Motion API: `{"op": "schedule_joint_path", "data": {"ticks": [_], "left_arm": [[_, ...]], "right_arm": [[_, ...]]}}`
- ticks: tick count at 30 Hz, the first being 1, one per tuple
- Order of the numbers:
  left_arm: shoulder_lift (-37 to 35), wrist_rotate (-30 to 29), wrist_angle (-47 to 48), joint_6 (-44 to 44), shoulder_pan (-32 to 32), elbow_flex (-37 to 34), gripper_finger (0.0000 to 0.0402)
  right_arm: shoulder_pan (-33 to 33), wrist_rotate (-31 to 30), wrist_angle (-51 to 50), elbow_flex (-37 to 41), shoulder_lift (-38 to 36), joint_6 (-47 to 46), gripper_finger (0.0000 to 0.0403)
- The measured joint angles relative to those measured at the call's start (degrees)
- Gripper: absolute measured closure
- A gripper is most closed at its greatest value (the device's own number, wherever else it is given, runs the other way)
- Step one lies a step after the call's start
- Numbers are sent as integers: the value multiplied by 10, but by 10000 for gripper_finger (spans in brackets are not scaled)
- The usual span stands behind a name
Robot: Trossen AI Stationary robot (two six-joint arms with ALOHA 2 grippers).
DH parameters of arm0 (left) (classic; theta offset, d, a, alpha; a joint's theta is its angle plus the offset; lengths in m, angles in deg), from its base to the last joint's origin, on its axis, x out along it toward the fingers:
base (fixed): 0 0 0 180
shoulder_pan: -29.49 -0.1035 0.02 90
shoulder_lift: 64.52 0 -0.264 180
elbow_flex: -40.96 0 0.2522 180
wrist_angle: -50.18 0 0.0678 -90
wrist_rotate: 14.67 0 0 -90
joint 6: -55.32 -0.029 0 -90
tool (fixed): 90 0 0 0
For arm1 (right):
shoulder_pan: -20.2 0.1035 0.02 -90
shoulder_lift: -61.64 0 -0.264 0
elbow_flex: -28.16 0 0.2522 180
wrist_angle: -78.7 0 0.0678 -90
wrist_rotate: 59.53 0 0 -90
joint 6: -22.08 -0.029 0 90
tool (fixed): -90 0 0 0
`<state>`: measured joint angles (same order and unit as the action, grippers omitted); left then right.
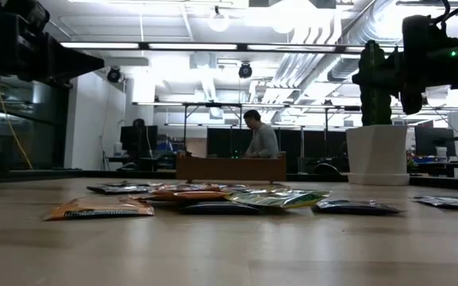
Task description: Pick & Place Tea
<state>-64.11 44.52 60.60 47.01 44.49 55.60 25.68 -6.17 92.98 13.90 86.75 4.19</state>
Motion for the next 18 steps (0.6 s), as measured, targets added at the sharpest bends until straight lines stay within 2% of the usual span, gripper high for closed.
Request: {"op": "schedule_joint_path", "data": {"ticks": [11,18], "left_arm": [[0,-48,0,-9,0,0,396],[0,-10,0,-10,0,0,396]], "right_arm": [[0,0,0,0,0,0,391],[0,0,0,0,0,0,391]]}}
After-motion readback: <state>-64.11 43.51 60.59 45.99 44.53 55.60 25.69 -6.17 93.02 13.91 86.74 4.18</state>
